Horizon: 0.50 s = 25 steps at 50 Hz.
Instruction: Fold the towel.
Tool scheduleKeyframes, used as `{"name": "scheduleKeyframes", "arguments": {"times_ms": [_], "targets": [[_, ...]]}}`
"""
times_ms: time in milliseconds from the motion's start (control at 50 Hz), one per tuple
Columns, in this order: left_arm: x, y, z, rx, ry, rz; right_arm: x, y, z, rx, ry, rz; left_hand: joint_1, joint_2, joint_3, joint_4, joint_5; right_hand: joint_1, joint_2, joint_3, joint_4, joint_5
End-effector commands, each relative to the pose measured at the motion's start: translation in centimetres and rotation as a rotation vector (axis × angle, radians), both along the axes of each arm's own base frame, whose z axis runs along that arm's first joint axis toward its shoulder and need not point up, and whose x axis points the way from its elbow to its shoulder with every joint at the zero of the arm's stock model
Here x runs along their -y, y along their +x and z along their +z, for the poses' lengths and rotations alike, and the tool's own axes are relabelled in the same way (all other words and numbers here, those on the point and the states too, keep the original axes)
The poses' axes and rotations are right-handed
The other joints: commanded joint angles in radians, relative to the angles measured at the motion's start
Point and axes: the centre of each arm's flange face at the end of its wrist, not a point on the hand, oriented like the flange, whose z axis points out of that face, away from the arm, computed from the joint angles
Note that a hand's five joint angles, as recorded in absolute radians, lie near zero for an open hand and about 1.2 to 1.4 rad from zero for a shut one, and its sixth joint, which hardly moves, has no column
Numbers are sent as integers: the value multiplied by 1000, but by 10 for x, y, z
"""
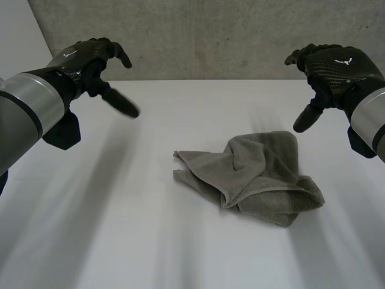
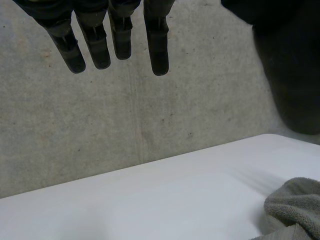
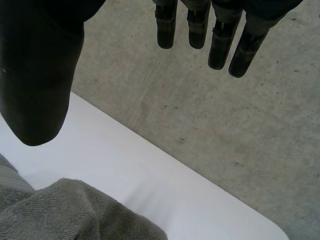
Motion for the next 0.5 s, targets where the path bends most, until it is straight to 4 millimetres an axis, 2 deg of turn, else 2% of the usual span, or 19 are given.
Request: {"name": "scheduleKeyframes", "arguments": {"times_ms": [20, 220, 280, 320, 340, 380, 400, 420, 440, 500], "targets": [[1, -1, -2, 1, 3, -3, -1, 0, 2, 1, -8, -1, -68, -69, -74, -73, -48, -49, -68, -66, -82, -58], [1, -4, -10, 8, 22, -17, 0, 0, 2, -7, -15, 2, -65, -66, -71, -71, -45, -49, -68, -66, -82, -58], [-2, -12, -18, 7, 20, -43, 1, -2, 3, -30, -14, -5, -59, -60, -66, -65, -39, -49, -68, -66, -82, -58], [-3, -26, -41, 32, 31, -85, 3, -10, -6, -122, 10, -17, -56, -57, -63, -62, -36, -49, -68, -66, -82, -58], [-3, -26, -41, 32, 31, -85, 3, -10, -6, -123, 10, -17, -56, -57, -63, -62, -36, -49, -68, -66, -82, -58], [-10, -44, -63, 93, 5, -146, 1, -20, -23, -250, 81, -25, -53, -54, -60, -59, -33, -49, -68, -66, -82, -58], [-10, -44, -63, 93, 5, -147, 1, -20, -23, -251, 81, -25, -53, -54, -60, -59, -33, -49, -68, -66, -82, -58], [-15, -54, -76, 146, -15, -183, -1, -27, -37, -300, 134, -27, -53, -54, -60, -59, -33, -49, -68, -66, -82, -58], [-15, -54, -76, 146, -15, -183, -1, -27, -37, -300, 135, -27, -53, -54, -60, -59, -33, -49, -68, -66, -82, -58], [-27, -76, -116, 327, -76, -283, -3, -42, -75, -353, 227, -31, -53, -54, -60, -59, -33, -49, -68, -66, -82, -58]]}}
